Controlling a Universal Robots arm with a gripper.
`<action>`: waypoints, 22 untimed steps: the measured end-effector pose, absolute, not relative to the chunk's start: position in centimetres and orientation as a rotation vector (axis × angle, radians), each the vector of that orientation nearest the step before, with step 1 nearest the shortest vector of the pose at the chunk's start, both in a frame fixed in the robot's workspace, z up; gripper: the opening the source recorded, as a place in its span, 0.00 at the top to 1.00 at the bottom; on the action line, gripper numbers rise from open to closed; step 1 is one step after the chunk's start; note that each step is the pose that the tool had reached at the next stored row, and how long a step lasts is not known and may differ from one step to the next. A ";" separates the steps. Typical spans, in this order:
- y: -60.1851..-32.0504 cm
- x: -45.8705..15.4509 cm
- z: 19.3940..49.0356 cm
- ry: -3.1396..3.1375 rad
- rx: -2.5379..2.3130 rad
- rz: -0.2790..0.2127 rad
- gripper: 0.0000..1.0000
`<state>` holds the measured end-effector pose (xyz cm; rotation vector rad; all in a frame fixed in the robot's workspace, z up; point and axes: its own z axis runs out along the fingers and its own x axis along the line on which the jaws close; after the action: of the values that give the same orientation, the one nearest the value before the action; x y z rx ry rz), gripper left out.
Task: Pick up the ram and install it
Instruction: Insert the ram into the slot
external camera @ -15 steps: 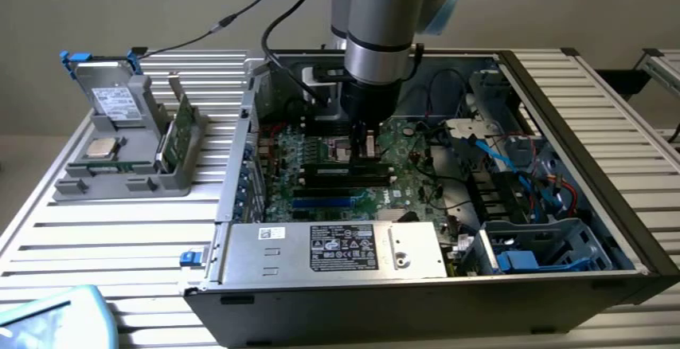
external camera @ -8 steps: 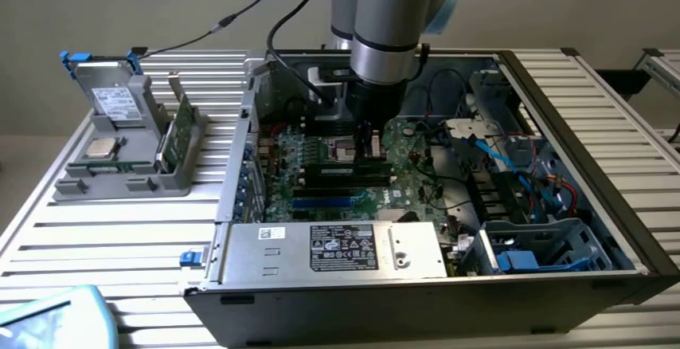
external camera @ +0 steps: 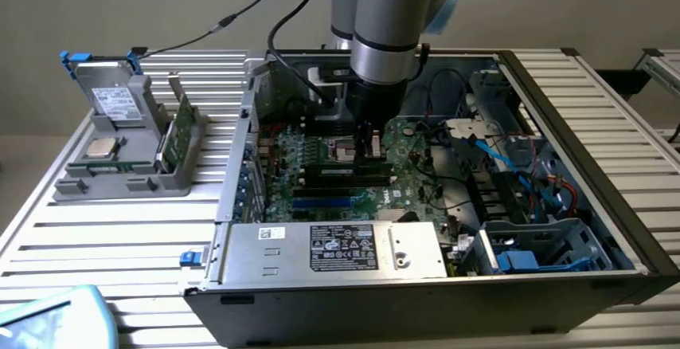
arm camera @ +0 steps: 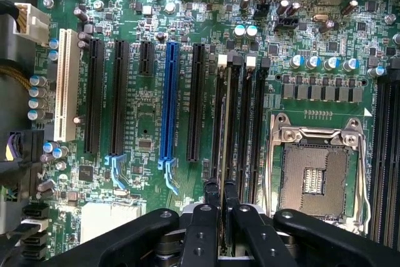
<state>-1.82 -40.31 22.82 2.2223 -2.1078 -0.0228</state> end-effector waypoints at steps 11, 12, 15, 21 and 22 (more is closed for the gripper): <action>-40.3 -2.1 22.8 -2.106 2.223 -0.022 0.86; -40.3 -2.1 22.8 -2.106 2.223 -0.022 0.86; -40.3 -2.1 22.8 -2.106 2.223 -0.022 0.86; -40.3 -2.1 22.8 -2.106 2.222 -0.022 0.86; -40.3 -2.1 22.8 -2.106 2.222 -0.022 0.86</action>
<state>-2.11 -40.32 22.75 2.2225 -2.1056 -0.0219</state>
